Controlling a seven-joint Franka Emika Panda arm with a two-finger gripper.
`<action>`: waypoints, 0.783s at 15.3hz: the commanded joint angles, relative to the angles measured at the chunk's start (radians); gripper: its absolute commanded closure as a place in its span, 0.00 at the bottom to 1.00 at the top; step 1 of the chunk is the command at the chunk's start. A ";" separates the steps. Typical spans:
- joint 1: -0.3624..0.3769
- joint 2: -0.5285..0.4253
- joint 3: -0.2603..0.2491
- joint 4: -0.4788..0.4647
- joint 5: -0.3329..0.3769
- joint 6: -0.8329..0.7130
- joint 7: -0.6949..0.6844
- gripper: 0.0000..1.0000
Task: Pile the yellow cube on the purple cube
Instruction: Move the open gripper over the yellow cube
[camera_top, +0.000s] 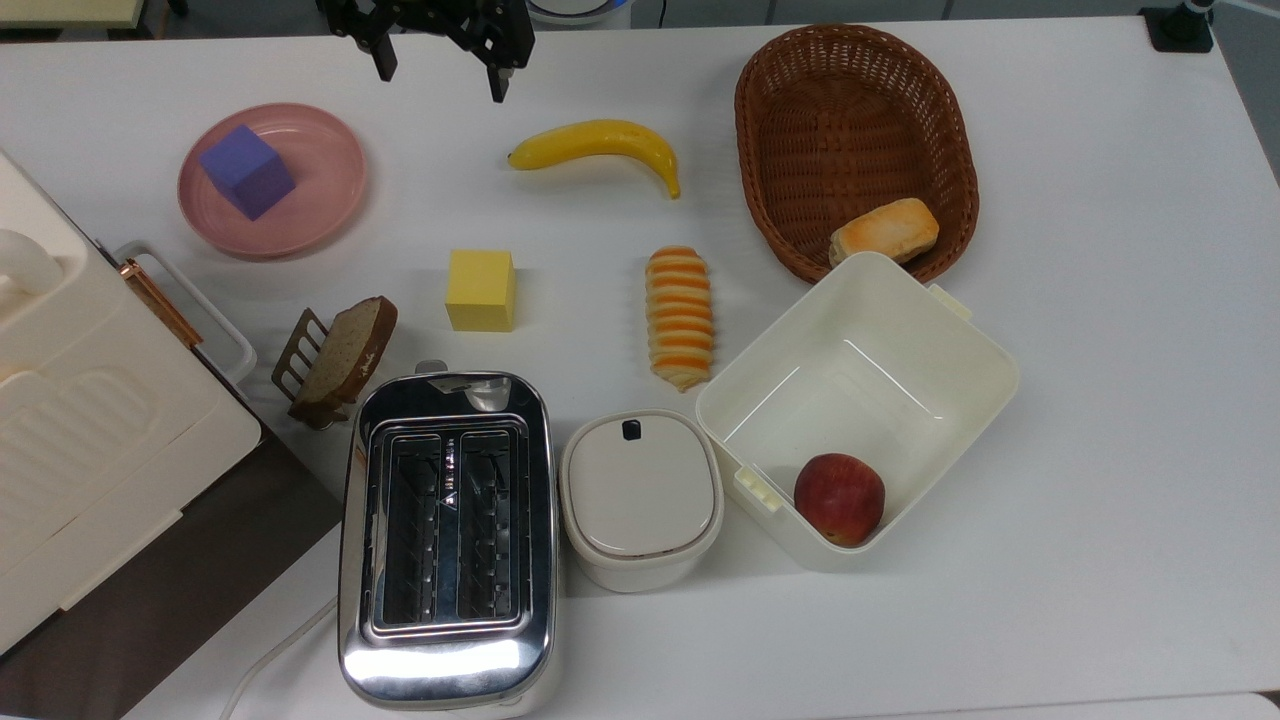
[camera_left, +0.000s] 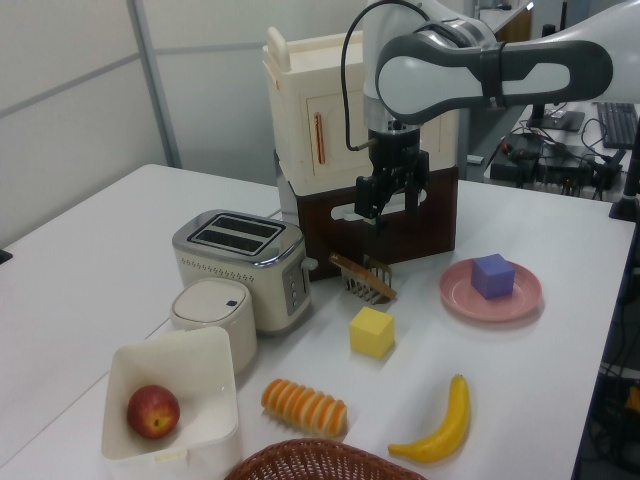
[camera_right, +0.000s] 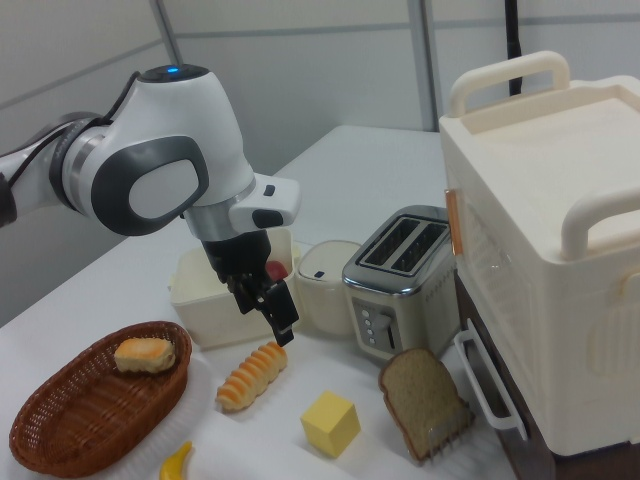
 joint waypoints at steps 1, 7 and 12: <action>-0.009 -0.027 -0.006 -0.010 -0.021 0.020 -0.017 0.00; -0.009 -0.027 -0.003 -0.009 -0.020 0.015 -0.026 0.00; -0.009 -0.027 -0.002 -0.019 -0.020 0.021 -0.028 0.00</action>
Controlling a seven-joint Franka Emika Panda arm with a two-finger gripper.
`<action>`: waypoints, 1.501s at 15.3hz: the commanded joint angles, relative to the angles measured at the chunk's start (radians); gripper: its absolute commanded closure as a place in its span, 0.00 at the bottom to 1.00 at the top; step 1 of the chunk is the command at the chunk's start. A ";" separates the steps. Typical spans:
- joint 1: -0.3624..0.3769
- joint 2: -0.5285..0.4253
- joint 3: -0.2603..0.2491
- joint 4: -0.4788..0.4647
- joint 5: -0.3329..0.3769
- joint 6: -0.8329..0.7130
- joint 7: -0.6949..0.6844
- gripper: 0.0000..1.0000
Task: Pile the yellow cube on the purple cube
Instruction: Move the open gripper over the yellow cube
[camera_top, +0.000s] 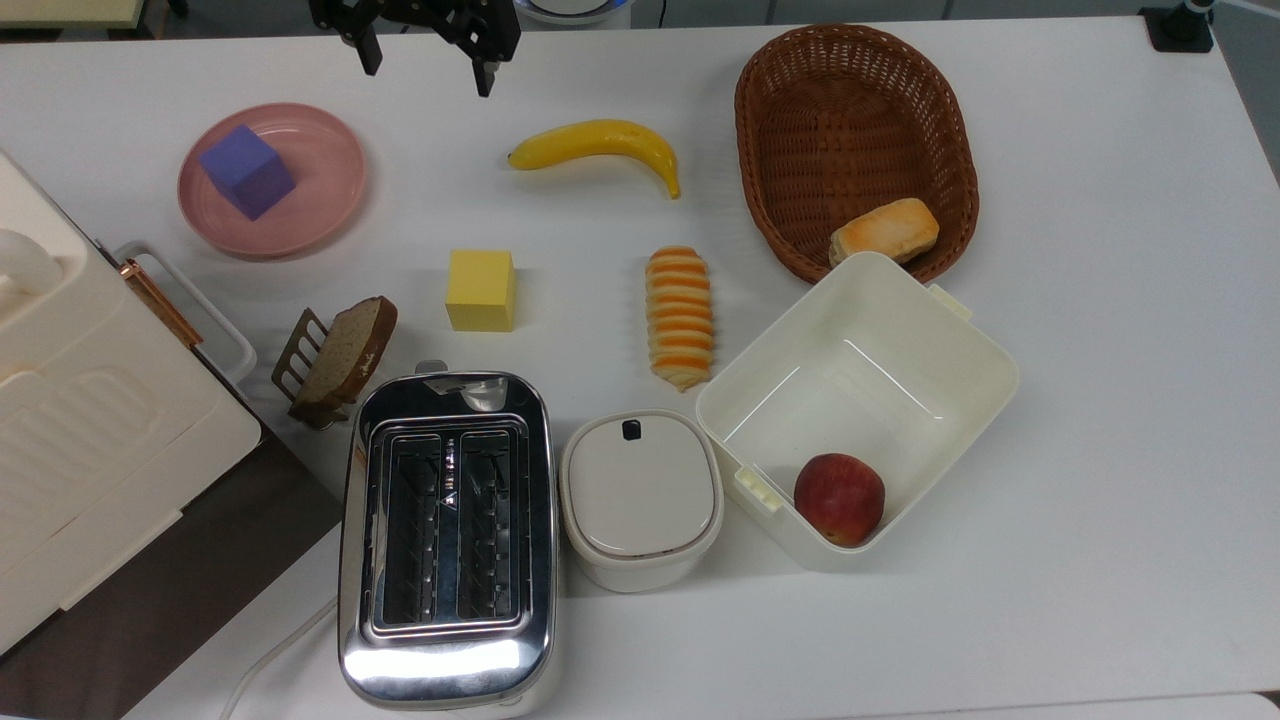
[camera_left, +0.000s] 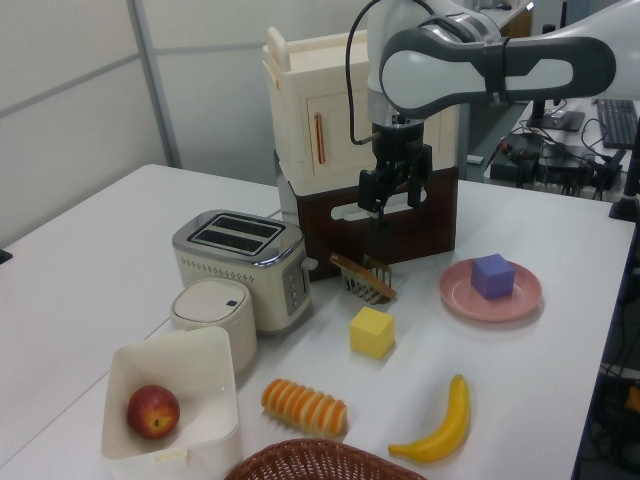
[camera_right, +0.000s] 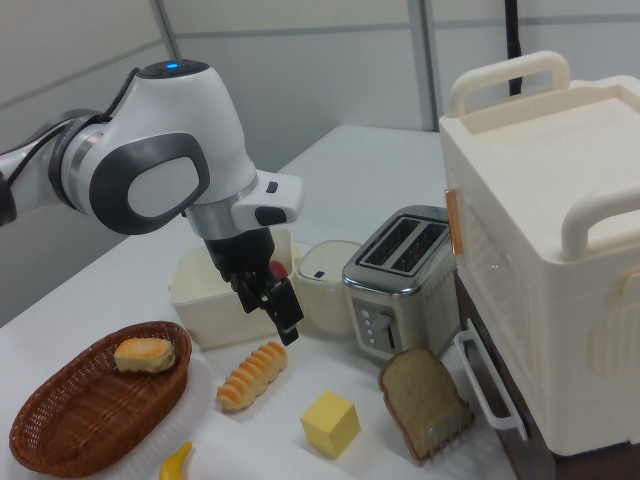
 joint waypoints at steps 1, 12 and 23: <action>0.009 -0.022 0.001 -0.032 -0.013 0.023 -0.013 0.00; -0.030 0.069 0.042 -0.237 -0.098 0.350 -0.027 0.00; -0.024 0.169 0.057 -0.225 -0.145 0.394 -0.084 0.00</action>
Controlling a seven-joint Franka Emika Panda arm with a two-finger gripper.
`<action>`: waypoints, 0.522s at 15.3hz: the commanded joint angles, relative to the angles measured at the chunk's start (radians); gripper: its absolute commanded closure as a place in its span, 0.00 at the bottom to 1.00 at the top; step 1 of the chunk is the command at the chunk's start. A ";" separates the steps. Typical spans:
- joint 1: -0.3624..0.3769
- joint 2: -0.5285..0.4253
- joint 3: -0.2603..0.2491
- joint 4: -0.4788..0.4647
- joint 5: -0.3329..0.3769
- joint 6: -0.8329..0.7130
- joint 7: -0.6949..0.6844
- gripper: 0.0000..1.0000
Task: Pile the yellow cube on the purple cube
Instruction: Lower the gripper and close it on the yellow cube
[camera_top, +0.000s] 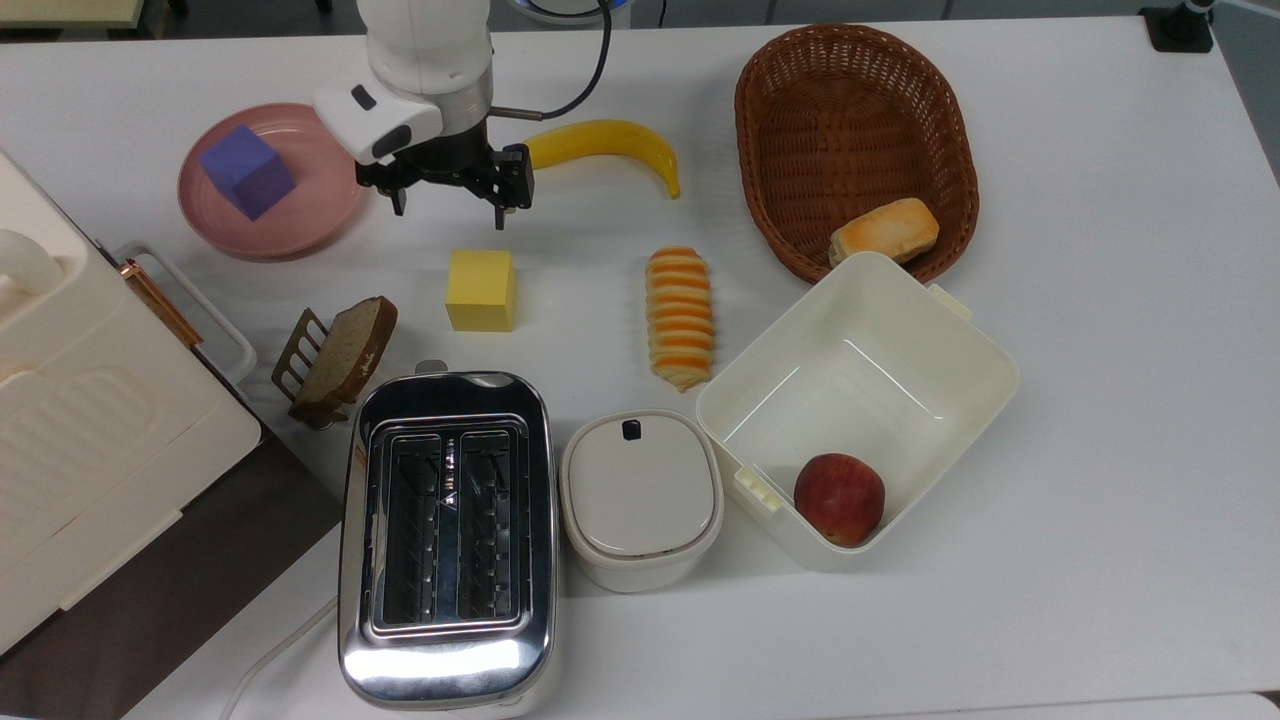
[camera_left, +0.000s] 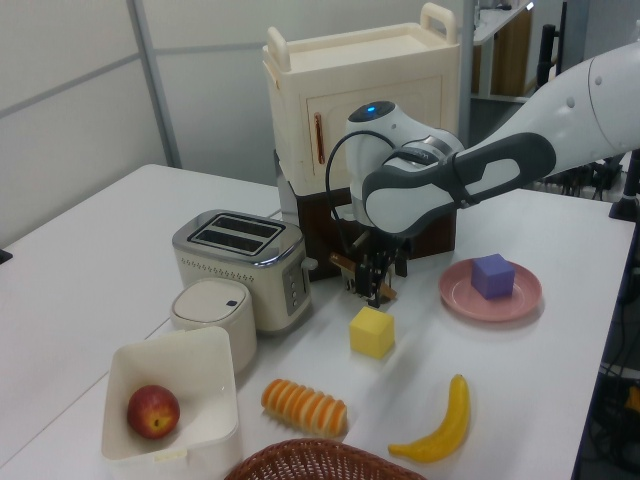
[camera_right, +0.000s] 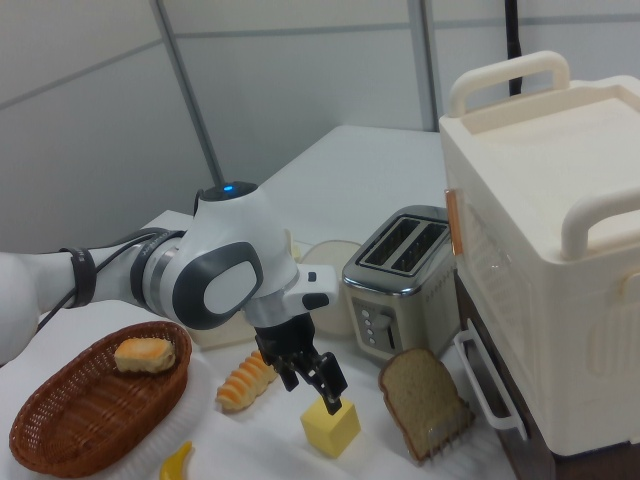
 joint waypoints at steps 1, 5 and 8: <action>0.000 0.032 0.004 -0.004 -0.020 0.097 -0.016 0.00; -0.006 0.061 0.008 -0.004 -0.009 0.138 -0.001 0.00; -0.043 0.072 0.053 -0.004 -0.014 0.153 0.042 0.00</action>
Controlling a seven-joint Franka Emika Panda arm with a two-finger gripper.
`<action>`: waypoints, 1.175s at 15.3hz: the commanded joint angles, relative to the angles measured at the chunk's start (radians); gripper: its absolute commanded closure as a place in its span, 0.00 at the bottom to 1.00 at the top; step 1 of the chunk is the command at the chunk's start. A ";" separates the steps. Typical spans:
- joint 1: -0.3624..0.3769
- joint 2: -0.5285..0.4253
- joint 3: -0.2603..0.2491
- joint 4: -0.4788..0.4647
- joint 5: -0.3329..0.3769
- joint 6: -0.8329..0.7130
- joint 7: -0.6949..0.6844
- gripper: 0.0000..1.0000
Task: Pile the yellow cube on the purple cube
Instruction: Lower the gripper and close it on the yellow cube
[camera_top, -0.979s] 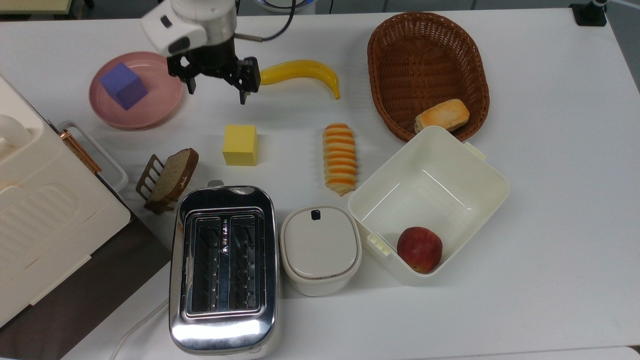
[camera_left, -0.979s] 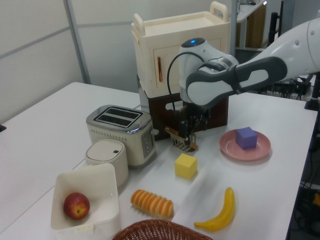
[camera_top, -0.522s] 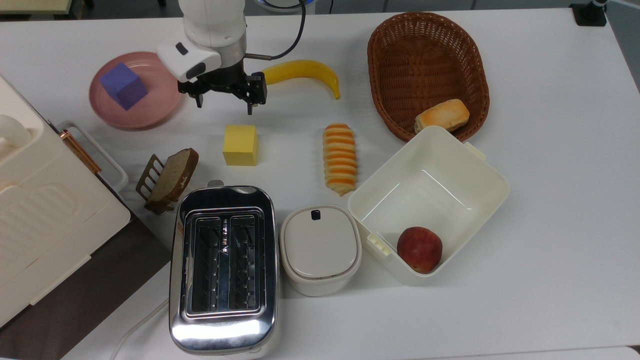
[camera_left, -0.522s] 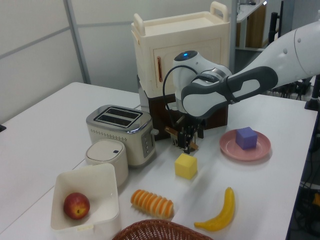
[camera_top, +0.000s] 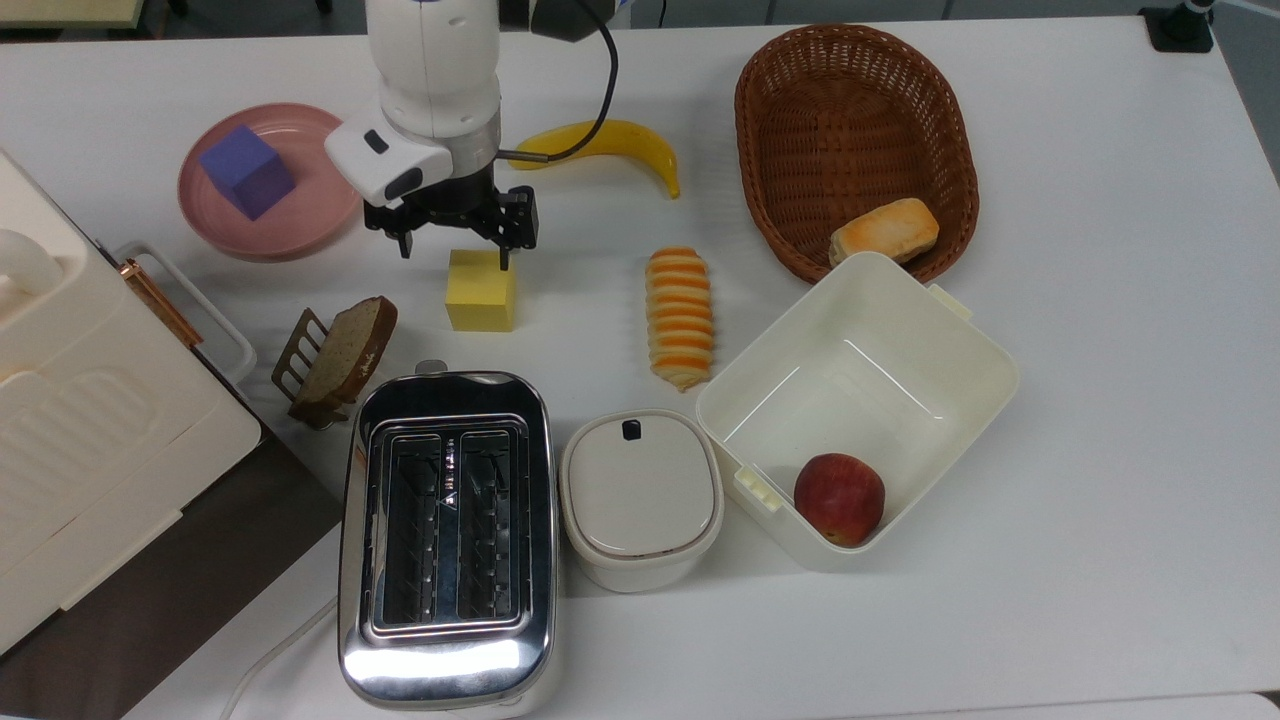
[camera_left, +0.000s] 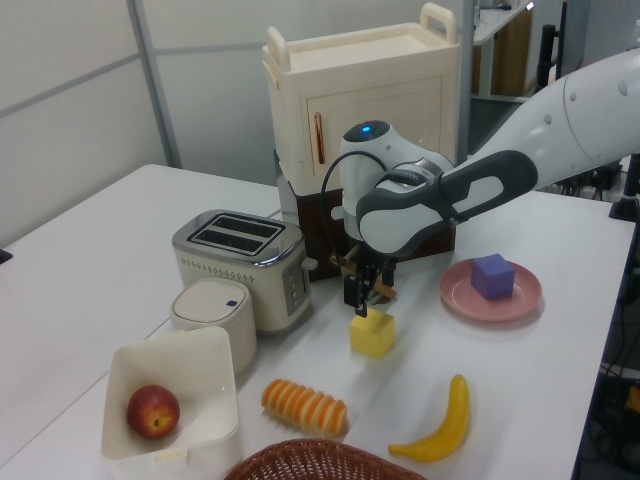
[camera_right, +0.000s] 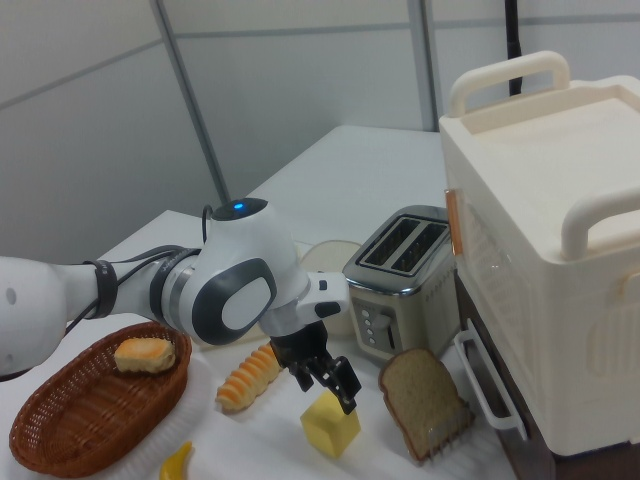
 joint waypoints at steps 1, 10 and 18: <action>-0.062 0.003 0.075 -0.005 -0.014 0.025 0.035 0.00; -0.113 0.069 0.142 0.009 -0.084 0.031 0.068 0.00; -0.099 0.106 0.141 0.011 -0.129 0.037 0.074 0.00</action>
